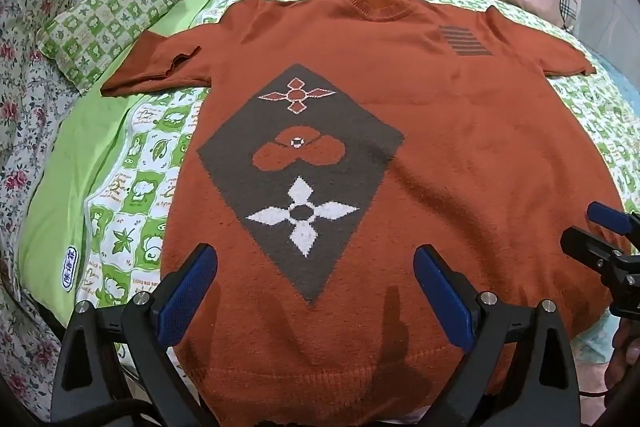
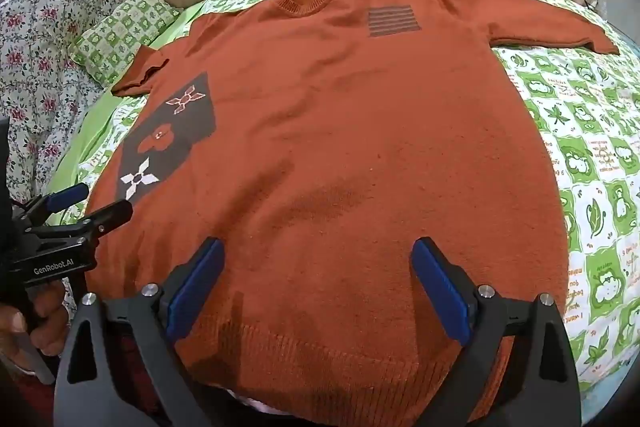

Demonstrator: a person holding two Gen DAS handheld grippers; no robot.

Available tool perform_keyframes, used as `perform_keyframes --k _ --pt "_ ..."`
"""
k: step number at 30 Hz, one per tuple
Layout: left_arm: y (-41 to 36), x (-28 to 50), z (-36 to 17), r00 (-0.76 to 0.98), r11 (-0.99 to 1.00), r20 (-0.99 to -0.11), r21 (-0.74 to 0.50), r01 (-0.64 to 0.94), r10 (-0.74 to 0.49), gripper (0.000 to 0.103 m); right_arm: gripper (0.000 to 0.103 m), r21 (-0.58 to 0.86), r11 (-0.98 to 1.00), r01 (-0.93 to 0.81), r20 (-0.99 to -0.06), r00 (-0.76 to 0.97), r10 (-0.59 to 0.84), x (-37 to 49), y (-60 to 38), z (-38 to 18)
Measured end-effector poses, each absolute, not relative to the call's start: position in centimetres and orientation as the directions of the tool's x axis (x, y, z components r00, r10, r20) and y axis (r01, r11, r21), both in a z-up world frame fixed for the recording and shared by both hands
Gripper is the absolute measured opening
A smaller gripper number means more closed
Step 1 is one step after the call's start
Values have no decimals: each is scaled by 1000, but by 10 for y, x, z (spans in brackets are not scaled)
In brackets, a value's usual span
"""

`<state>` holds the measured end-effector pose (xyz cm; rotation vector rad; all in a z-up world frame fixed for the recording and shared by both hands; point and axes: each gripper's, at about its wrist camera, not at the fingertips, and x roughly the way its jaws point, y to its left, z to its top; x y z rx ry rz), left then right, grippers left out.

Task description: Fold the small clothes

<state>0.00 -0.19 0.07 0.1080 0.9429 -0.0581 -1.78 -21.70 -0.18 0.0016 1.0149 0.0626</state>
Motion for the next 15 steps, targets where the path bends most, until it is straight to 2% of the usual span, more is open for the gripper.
perform_keyframes --k 15 --pt "-1 -1 1 586 993 -811 67 95 -1 99 95 32 998 -48 -849 526 52 -21 -217 -2"
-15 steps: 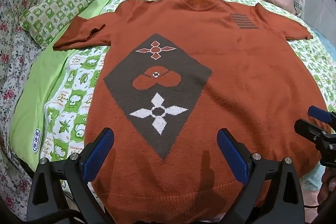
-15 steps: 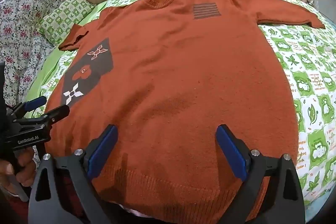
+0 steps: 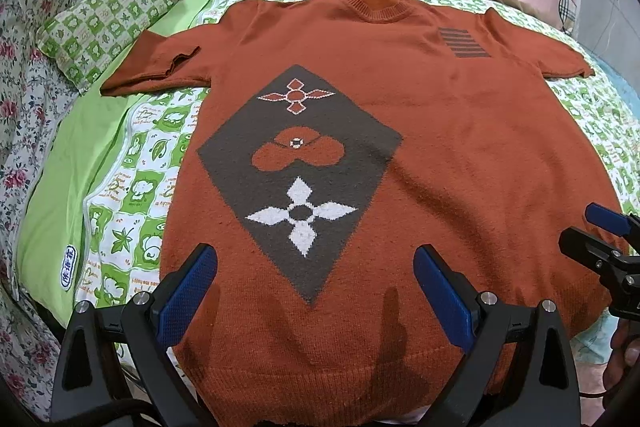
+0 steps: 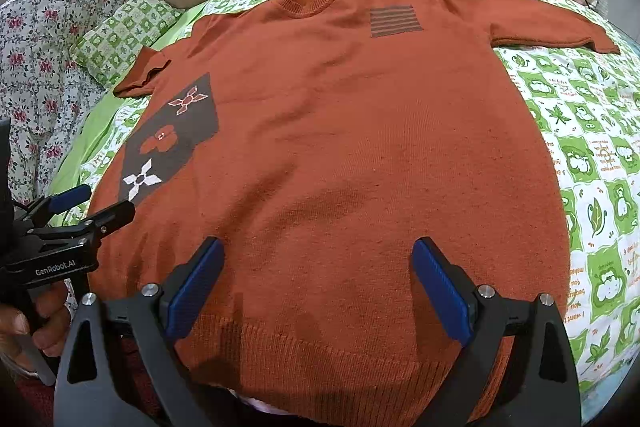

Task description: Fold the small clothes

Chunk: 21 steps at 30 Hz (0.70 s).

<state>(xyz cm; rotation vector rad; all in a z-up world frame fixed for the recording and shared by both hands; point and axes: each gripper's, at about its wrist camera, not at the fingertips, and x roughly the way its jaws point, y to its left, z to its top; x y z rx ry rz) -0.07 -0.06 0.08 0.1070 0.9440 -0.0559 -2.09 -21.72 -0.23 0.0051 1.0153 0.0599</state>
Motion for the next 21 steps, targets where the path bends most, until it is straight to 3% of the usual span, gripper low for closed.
perform_keyframes --k 21 --pt "-3 2 4 568 993 -823 44 105 -23 99 95 39 997 -63 -836 545 67 -13 -212 -3"
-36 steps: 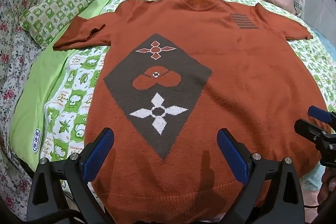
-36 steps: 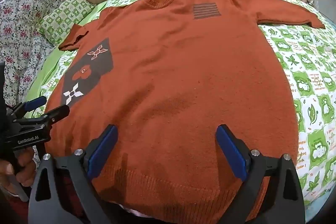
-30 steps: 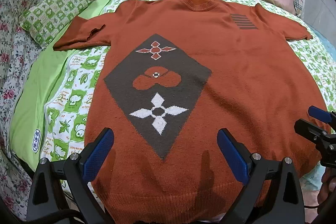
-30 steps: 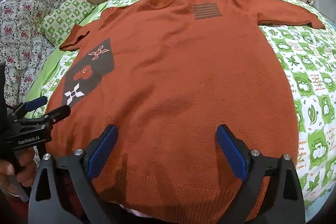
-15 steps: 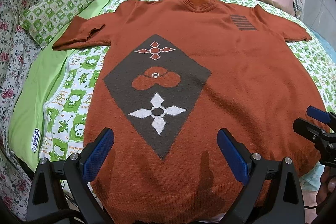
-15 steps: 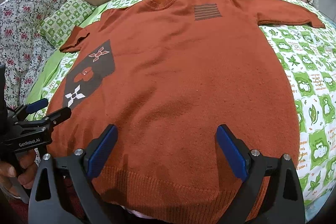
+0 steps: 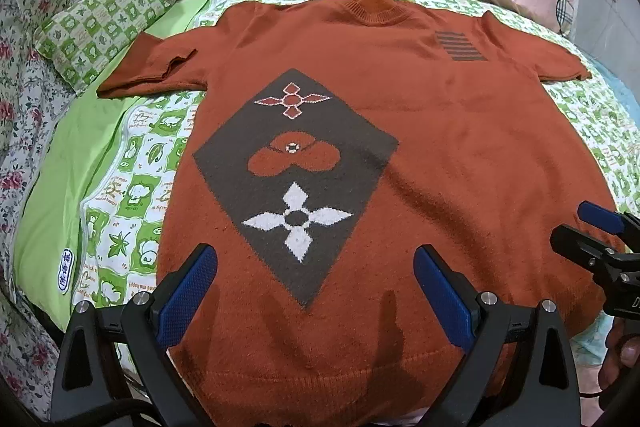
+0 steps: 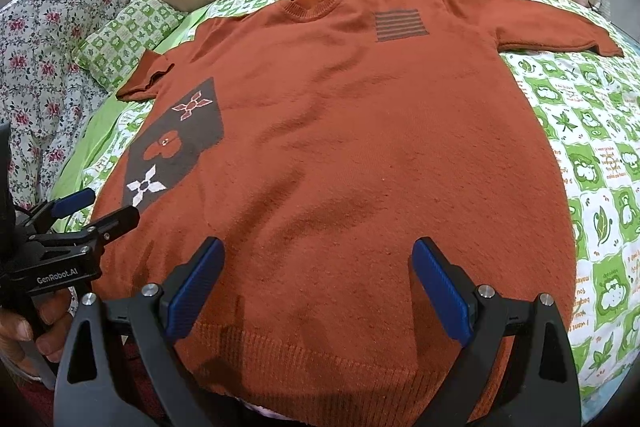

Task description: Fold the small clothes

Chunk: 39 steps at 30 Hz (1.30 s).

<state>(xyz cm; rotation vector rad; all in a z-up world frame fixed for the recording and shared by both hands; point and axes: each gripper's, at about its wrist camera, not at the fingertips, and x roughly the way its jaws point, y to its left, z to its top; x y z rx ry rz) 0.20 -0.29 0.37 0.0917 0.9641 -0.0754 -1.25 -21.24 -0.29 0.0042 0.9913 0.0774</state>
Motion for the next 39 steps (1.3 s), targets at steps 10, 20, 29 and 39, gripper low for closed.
perform_keyframes --k 10,20,29,39 --pt "-1 7 6 541 994 -839 12 109 -49 99 95 63 995 -74 -792 603 95 -12 -210 0" --pt "-3 20 7 559 992 -827 18 127 -57 99 95 80 996 -39 -785 613 87 -2 -227 10" --pt "2 49 5 556 994 -829 -2 112 -65 99 95 148 987 60 -791 607 81 18 -274 17" --pt "-3 94 7 550 995 -835 23 96 -34 99 95 114 973 203 -759 649 -46 42 -350 48"
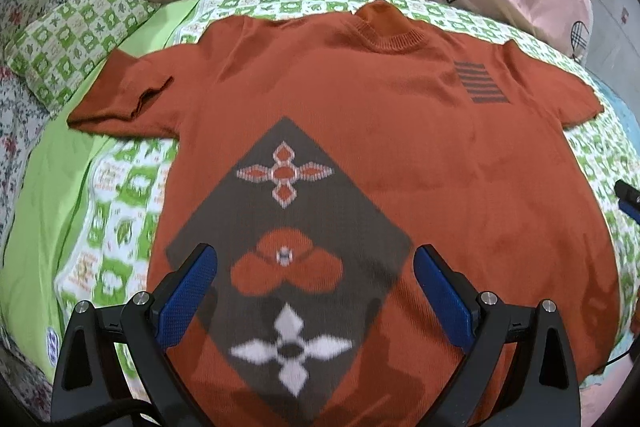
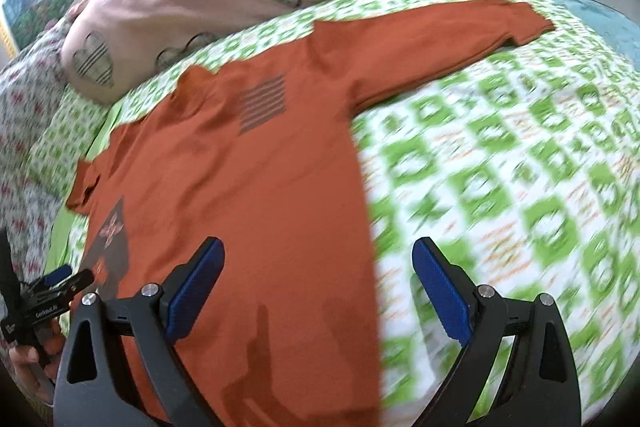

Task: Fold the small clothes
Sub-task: 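Grasp the sweater's sleeve cuff with the right tool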

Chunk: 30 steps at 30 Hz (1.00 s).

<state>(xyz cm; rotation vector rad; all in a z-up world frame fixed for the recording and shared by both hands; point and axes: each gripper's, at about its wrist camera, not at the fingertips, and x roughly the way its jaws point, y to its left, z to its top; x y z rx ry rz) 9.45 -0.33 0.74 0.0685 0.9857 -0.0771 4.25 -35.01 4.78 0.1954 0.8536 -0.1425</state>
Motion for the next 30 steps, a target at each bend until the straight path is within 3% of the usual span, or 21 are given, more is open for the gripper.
perform_keyframes --k 7,9,11,15,17,25,27,28,29,30 --pt "1 139 16 573 998 -820 32 59 -7 99 95 66 946 317 -739 653 -168 83 -432 71" --pt "1 151 17 571 998 -821 31 47 -1 99 90 105 933 345 -719 675 -168 97 -466 81" --pt "0 163 19 571 999 -821 20 42 -7 99 74 120 906 406 -709 674 -208 117 -505 89" --pt "-7 183 13 566 1000 -824 4 31 -14 99 66 152 845 513 -691 666 -280 156 -578 97" --pt "-12 190 5 542 1000 -840 -1 30 -18 99 56 192 797 573 -680 663 -313 173 -621 99" --pt "-21 212 -19 496 999 -868 30 28 13 99 46 235 695 680 -676 628 -386 207 -705 84" --pt "-19 215 -21 492 999 -870 25 20 12 99 33 256 688 679 -653 646 -395 210 -718 87" --pt "-19 216 -21 491 1000 -871 21 21 8 99 17 251 688 681 -652 644 -400 212 -718 87" --pt "-19 216 -21 490 1000 -872 18 23 5 99 8 244 695 676 -653 644 -398 215 -718 89" --pt "-19 217 -21 491 1000 -871 15 26 0 99 8 228 711 665 -654 646 -394 217 -712 94"
